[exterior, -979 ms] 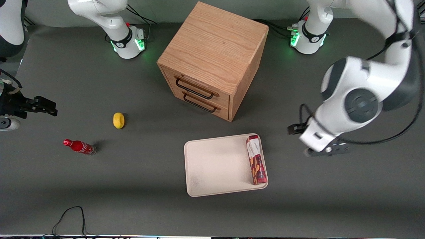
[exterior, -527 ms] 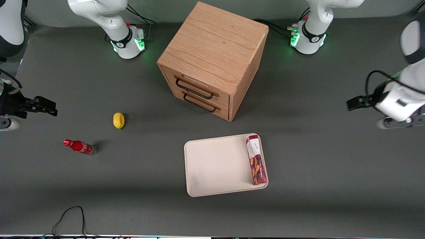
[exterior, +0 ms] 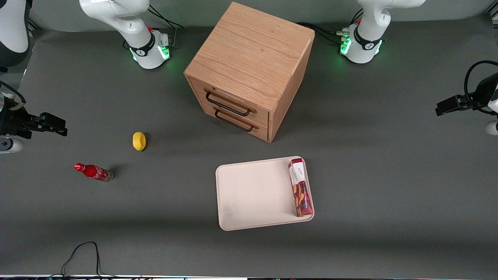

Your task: Place red cookie box on tray

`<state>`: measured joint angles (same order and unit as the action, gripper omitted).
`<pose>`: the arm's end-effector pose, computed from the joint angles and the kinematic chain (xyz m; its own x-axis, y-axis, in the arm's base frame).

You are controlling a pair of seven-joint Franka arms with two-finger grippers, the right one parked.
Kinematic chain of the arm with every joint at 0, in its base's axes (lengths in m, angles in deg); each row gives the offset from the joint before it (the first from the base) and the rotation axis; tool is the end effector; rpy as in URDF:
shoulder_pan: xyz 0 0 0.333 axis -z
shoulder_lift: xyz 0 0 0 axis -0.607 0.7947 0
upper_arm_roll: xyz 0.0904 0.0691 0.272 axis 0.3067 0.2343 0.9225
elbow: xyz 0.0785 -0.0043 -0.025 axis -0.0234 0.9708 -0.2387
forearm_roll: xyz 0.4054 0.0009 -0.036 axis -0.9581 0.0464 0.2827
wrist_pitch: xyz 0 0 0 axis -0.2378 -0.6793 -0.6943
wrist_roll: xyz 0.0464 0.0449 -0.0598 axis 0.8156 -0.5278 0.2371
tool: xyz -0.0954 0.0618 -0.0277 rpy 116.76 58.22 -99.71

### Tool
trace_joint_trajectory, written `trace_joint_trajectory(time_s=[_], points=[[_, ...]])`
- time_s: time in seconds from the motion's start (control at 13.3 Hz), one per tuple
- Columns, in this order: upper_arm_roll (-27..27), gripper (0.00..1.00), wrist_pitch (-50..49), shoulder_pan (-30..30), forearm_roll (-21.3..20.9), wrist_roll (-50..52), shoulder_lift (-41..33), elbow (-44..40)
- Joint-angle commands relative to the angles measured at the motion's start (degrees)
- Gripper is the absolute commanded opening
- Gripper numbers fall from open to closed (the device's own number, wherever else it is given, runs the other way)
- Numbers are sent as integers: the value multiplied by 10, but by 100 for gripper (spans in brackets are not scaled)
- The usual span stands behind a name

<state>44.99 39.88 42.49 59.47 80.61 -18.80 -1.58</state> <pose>0.5710 0.0174 0.5679 0.9793 0.1376 -0.1485 0.1321 -0.9901 -0.0469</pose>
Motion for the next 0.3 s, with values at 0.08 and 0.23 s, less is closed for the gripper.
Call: trace_joint_trajectory(time_s=[0.08,0.23], points=[[-28,100,-23,-5,-8,2,-1,-19],[-26,100,-23,1,-8,2,-1,-26]])
